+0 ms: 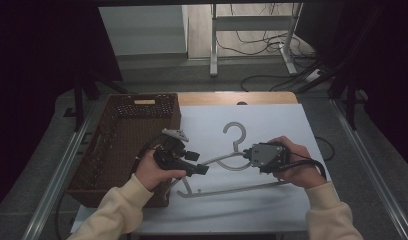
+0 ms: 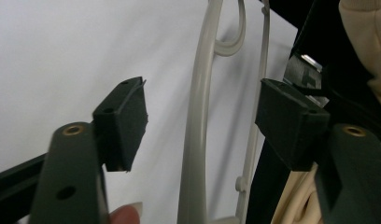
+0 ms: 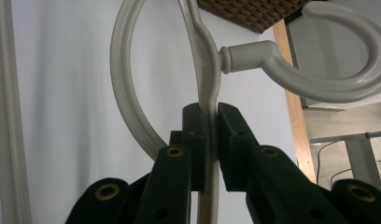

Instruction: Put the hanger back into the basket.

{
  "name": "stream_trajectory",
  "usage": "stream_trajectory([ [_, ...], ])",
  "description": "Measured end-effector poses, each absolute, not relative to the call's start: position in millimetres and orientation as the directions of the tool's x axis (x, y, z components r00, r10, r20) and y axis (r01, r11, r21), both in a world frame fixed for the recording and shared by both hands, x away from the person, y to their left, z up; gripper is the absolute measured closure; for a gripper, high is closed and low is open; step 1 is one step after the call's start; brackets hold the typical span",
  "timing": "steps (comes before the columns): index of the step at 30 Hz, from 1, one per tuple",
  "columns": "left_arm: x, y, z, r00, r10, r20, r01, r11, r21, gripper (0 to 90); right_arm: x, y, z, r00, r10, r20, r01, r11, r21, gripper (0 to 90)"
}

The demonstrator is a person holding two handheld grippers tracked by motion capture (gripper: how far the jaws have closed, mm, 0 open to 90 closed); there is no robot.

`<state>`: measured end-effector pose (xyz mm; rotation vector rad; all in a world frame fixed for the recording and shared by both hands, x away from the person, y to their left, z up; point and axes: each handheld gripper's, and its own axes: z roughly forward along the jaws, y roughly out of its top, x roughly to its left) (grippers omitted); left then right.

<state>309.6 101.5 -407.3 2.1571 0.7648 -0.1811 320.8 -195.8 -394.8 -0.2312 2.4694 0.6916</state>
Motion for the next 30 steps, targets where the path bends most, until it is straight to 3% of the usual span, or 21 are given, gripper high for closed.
stream_trajectory([
  [5,310,95,-412,0.818,0.443,-0.367,0.568,-0.518,0.640,49.5,319,-193,-395,-0.831,-0.017,-0.556,-0.313,0.841,0.441,81.3],
  [6,310,93,-412,0.823,0.434,-0.366,0.562,-0.530,0.635,58.9,319,-192,-394,-0.832,-0.019,-0.555,-0.316,0.838,0.444,81.3],
  [8,308,89,-413,0.832,0.422,-0.361,0.551,-0.552,0.626,63.8,319,-192,-394,-0.832,-0.020,-0.554,-0.317,0.837,0.446,81.3],
  [9,308,87,-413,0.835,0.423,-0.351,0.546,-0.564,0.619,74.4,318,-191,-395,-0.833,-0.026,-0.552,-0.320,0.837,0.443,80.9],
  [11,307,86,-413,0.837,0.415,-0.356,0.544,-0.567,0.618,79.1,318,-191,-395,-0.834,-0.029,-0.552,-0.321,0.839,0.440,80.7],
  [20,303,89,-410,0.842,0.415,-0.345,0.534,-0.548,0.644,79.7,323,-194,-397,-0.868,0.020,-0.495,-0.268,0.822,0.503,78.1],
  [23,301,91,-408,0.839,0.424,-0.342,0.535,-0.524,0.663,80.0,324,-196,-397,-0.881,0.046,-0.471,-0.240,0.813,0.530,71.4],
  [26,300,94,-405,0.838,0.432,-0.334,0.532,-0.507,0.678,80.5,325,-197,-397,-0.885,0.086,-0.458,-0.212,0.802,0.559,59.4],
  [30,300,96,-404,0.840,0.429,-0.333,0.527,-0.494,0.692,81.2,326,-201,-394,-0.889,0.131,-0.440,-0.187,0.773,0.607,54.3],
])
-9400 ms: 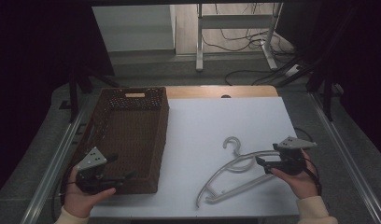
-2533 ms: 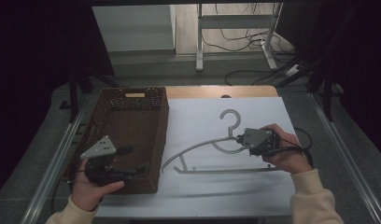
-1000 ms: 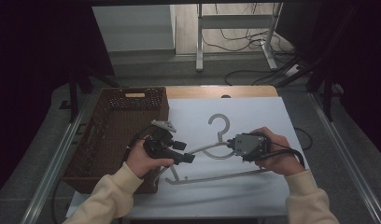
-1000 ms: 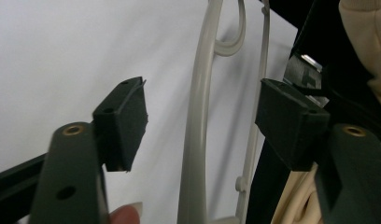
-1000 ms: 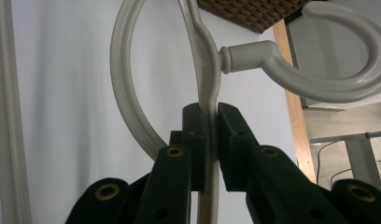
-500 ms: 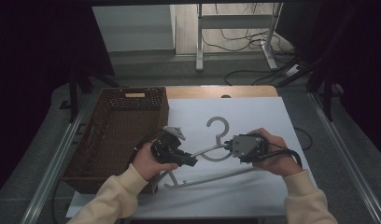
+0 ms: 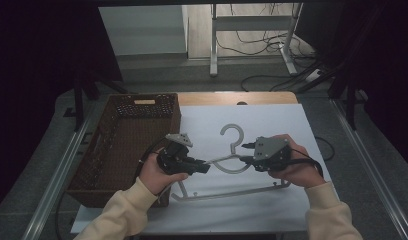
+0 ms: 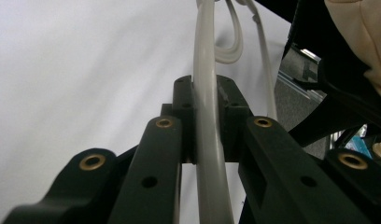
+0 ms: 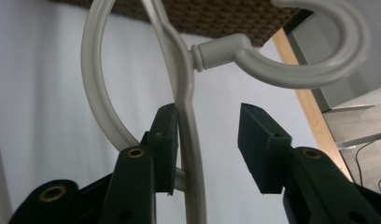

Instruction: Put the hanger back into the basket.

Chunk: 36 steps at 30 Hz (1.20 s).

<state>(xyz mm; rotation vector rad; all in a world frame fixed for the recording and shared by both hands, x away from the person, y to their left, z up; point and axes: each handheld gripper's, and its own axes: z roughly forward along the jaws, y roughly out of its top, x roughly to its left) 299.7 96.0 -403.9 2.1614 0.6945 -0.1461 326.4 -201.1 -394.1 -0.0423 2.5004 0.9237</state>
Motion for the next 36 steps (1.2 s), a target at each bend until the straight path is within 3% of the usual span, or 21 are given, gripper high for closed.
stream_trajectory([
  [8,295,92,-396,0.848,0.422,-0.319,0.509,-0.481,0.714,81.5,325,-211,-382,-0.891,0.248,-0.380,-0.094,0.718,0.690,35.1],
  [16,294,88,-398,0.847,0.449,-0.283,0.502,-0.504,0.702,81.7,330,-211,-386,-0.900,0.316,-0.300,0.021,0.720,0.694,31.1],
  [26,296,97,-399,0.825,0.492,-0.277,0.525,-0.489,0.696,81.7,329,-215,-381,-0.891,0.350,-0.288,0.048,0.705,0.708,23.8],
  [29,296,101,-398,0.820,0.501,-0.278,0.530,-0.478,0.700,81.7,329,-222,-381,-0.896,0.368,-0.248,0.077,0.679,0.730,14.8],
  [36,294,116,-388,0.802,0.530,-0.276,0.535,-0.432,0.726,81.6,323,-247,-373,-0.877,0.442,-0.189,0.137,0.607,0.783,9.0],
])
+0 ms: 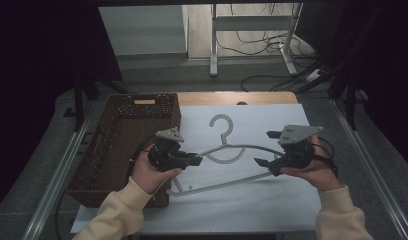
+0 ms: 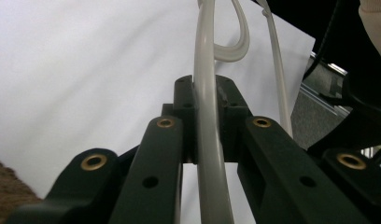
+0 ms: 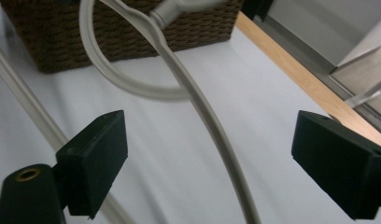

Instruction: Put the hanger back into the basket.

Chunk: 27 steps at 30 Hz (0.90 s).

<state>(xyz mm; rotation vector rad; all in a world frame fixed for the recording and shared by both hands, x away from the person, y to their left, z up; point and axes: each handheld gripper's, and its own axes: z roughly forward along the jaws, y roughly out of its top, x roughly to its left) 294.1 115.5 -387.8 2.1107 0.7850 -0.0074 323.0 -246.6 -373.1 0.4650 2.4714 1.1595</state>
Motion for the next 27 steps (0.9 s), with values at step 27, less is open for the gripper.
stream_trajectory([
  [27,276,183,-354,0.753,0.617,-0.231,0.501,-0.309,0.808,81.5,324,-301,-399,-0.793,0.605,-0.068,0.303,0.489,0.818,6.0],
])
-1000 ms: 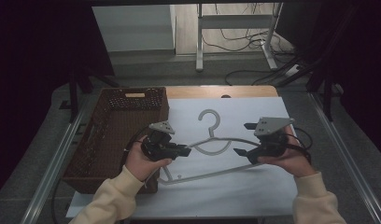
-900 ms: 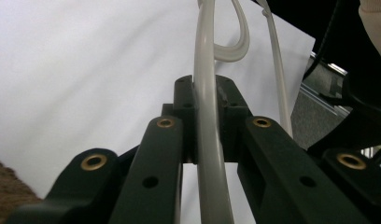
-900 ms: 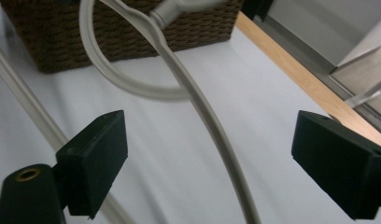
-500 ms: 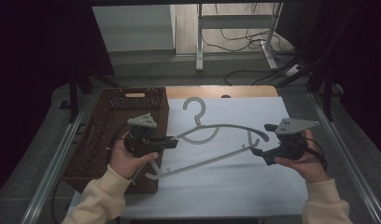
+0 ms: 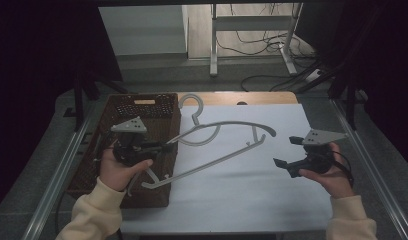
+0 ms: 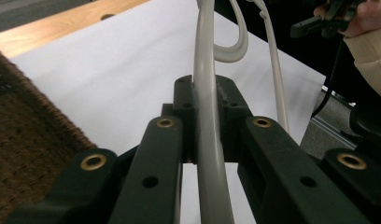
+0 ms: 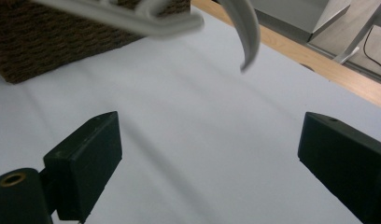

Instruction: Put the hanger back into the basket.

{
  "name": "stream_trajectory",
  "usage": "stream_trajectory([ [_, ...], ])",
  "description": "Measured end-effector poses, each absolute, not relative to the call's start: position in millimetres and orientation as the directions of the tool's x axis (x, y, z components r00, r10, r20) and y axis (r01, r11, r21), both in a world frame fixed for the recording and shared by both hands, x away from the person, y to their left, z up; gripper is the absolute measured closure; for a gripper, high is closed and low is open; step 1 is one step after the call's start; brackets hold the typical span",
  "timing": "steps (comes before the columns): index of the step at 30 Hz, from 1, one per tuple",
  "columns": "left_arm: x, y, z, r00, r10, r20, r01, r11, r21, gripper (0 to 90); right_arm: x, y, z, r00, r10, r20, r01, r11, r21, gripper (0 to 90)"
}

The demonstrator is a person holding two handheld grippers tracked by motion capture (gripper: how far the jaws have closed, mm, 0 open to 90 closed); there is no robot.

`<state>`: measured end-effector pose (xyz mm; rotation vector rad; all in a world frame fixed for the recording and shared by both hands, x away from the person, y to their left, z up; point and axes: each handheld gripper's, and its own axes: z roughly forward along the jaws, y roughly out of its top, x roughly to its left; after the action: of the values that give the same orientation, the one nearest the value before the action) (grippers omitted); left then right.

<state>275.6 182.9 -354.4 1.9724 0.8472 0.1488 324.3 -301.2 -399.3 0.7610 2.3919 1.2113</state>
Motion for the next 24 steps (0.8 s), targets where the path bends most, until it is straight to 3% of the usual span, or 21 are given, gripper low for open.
stream_trajectory([
  [24,262,223,-353,0.696,0.687,-0.207,0.486,-0.239,0.841,81.4,335,-302,-427,-0.755,0.654,-0.044,0.375,0.487,0.789,5.8],
])
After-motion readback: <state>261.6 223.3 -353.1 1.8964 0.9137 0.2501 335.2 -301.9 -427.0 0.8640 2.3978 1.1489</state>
